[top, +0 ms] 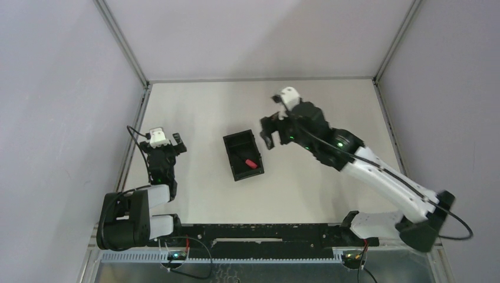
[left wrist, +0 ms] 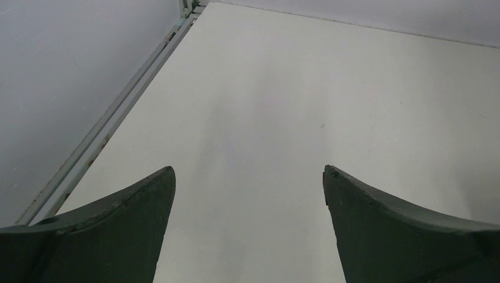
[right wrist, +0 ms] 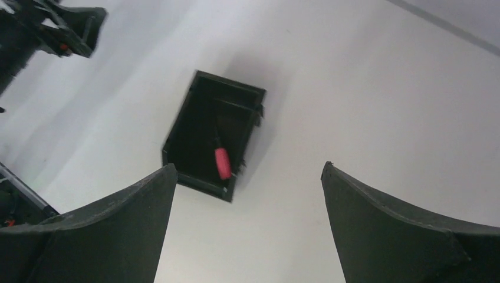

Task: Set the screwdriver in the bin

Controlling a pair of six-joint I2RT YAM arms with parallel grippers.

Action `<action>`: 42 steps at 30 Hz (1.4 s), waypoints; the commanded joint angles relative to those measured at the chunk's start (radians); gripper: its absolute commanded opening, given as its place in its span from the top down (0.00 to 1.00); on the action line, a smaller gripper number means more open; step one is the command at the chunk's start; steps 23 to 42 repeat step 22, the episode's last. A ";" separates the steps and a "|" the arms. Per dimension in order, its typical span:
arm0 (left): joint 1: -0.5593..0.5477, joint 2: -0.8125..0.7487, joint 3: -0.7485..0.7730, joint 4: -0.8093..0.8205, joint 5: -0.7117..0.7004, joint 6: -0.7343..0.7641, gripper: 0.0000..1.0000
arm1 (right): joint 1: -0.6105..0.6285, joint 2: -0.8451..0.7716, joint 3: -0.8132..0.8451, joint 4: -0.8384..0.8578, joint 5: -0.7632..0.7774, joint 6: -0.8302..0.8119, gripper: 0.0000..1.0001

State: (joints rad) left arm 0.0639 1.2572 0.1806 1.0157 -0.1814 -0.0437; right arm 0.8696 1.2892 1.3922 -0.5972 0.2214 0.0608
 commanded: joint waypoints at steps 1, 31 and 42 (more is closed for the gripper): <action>-0.004 0.001 0.014 0.040 -0.002 0.016 0.00 | -0.100 -0.202 -0.249 0.188 -0.044 0.086 0.00; -0.004 0.001 0.013 0.040 -0.001 0.016 0.00 | -0.474 -0.698 -1.001 0.459 -0.046 0.248 0.00; -0.004 0.001 0.013 0.040 -0.001 0.016 0.00 | -0.474 -0.698 -1.001 0.459 -0.046 0.248 0.00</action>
